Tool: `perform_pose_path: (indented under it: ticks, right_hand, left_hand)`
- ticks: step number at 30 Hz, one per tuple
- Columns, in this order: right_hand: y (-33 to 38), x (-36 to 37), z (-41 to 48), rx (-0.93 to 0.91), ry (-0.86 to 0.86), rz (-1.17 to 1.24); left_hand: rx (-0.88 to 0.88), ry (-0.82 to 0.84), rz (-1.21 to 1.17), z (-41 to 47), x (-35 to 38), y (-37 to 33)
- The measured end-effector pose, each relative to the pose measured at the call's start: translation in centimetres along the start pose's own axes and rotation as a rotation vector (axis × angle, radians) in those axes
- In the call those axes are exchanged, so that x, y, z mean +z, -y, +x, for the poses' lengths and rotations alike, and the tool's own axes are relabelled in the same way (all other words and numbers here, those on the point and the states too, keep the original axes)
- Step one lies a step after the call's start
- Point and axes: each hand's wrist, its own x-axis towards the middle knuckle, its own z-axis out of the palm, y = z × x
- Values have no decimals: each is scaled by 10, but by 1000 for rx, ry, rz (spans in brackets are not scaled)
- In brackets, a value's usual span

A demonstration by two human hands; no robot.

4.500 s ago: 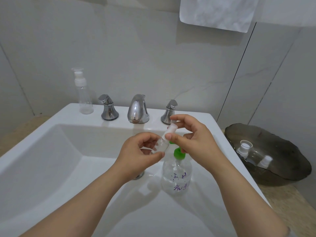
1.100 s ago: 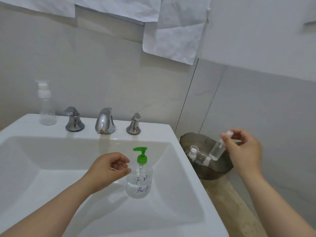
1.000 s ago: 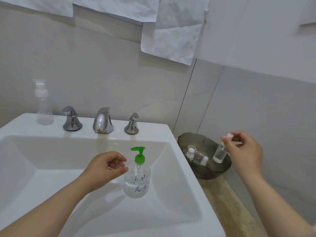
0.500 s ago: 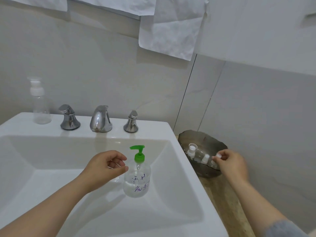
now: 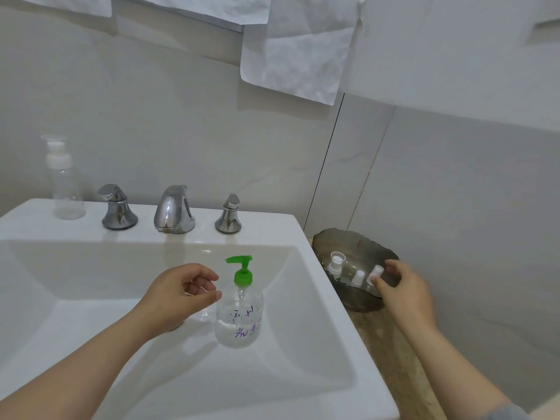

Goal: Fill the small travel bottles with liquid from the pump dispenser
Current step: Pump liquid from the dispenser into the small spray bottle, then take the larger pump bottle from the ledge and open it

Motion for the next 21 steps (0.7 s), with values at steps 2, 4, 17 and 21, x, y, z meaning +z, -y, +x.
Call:
perform_pose_path:
  ticks: [2,4,17,21]
  right_hand:
    - [12,-5,-14,-74,-55,61]
    - [32,-8,-29,-159,-74,141]
    - [161,68,-126,-404,326,516]
    - [193,95,-145,-411,408,584]
  left_hand:
    - [-1,-3,-1,0,0,0]
    - [-8,-6,-5,0,0,0]
    - [-166,-277,-55,-43,-53,-9]
    - [-214,-405,13,-68,-102,2]
